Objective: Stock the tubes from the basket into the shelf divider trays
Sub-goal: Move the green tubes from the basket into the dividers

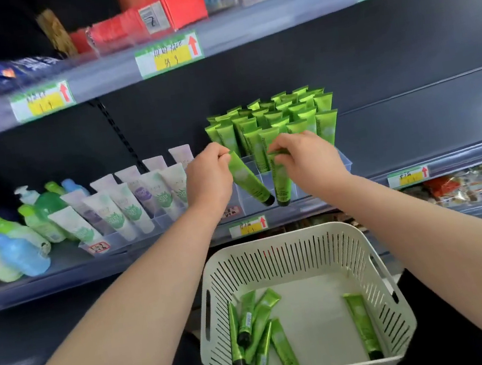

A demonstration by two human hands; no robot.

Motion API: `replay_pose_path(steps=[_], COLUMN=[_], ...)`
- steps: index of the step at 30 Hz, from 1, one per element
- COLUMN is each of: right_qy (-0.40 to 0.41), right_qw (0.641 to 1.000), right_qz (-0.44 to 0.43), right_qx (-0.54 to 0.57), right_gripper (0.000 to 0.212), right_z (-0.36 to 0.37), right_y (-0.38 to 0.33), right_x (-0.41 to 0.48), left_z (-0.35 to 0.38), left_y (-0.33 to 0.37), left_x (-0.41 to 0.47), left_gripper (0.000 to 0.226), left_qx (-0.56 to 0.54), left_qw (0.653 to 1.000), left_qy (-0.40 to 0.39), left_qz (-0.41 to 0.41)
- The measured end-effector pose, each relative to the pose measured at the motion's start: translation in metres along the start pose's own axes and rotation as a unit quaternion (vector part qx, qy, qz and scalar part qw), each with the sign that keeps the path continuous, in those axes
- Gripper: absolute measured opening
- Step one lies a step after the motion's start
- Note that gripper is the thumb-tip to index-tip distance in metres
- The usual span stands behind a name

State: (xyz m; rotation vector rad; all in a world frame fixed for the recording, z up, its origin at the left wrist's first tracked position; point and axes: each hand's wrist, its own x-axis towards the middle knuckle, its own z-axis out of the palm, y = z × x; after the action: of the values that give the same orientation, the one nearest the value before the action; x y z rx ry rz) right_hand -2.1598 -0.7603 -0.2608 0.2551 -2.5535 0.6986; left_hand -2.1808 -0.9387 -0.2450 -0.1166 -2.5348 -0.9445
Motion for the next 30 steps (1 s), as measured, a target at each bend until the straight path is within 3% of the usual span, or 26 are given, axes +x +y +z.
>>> replay_pose_path(steps=[15, 21, 26, 30], right_qy=[0.043, 0.044, 0.028, 0.031], right_qw=[0.999, 0.999, 0.999, 0.999], right_qz=[-0.001, -0.013, -0.018, -0.022], right_qx=[0.015, 0.004, -0.006, -0.006], right_gripper=[0.02, 0.02, 0.02, 0.02], right_z=[0.011, 0.021, 0.024, 0.025], right_y=[0.018, 0.031, 0.034, 0.029], right_x=[0.062, 0.067, 0.067, 0.07], left_z=[0.034, 0.057, 0.071, 0.066], left_y=[-0.005, -0.013, -0.03, -0.029], left_x=[0.1, 0.119, 0.116, 0.107], left_gripper=[0.021, 0.021, 0.039, 0.05], left_qx=[0.097, 0.174, 0.172, 0.156], left_qw=[0.993, 0.981, 0.98, 0.981], left_qy=[0.014, -0.036, -0.087, -0.071], left_qz=[0.063, 0.082, 0.049, 0.088])
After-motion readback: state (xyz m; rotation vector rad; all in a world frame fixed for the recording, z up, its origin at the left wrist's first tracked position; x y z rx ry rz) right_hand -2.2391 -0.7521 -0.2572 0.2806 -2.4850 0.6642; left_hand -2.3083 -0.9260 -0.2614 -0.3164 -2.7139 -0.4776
